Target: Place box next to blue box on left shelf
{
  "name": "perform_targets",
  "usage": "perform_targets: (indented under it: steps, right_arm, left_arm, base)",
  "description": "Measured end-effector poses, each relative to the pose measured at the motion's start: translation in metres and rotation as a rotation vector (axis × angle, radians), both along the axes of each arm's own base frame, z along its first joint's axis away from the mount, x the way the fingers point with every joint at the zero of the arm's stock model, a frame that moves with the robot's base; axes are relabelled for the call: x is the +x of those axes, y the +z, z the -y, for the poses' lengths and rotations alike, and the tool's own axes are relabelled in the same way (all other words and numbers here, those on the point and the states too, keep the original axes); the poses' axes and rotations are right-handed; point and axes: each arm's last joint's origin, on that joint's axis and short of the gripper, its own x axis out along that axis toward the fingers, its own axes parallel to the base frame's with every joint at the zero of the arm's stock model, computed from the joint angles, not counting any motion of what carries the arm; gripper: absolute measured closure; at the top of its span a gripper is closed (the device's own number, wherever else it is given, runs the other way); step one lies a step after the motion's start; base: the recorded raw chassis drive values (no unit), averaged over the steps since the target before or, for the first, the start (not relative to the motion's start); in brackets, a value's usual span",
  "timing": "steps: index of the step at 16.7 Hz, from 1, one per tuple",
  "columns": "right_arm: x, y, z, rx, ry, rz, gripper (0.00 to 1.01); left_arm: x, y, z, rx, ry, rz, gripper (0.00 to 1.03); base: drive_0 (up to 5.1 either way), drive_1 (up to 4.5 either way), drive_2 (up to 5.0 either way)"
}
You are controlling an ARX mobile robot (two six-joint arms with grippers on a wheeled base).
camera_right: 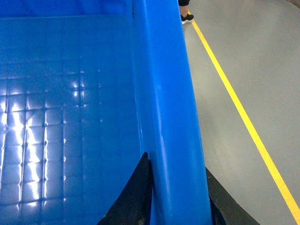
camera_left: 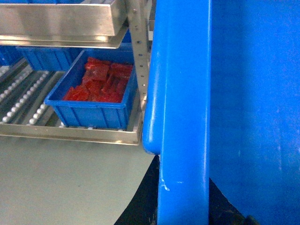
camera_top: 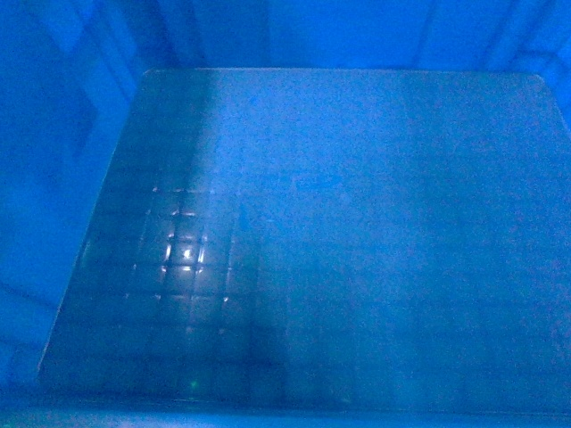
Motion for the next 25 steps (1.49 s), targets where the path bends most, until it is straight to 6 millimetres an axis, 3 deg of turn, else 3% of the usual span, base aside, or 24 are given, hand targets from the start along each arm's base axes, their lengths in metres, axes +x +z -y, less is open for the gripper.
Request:
perform_targets:
  steps: [25]
  right_arm:
    - [-0.0006, 0.0006, 0.0002, 0.001, 0.0, 0.004, 0.84]
  left_arm:
    - [-0.0001, 0.0003, -0.0001, -0.001, 0.002, 0.002, 0.94]
  base:
    - [-4.7, 1.58, 3.5]
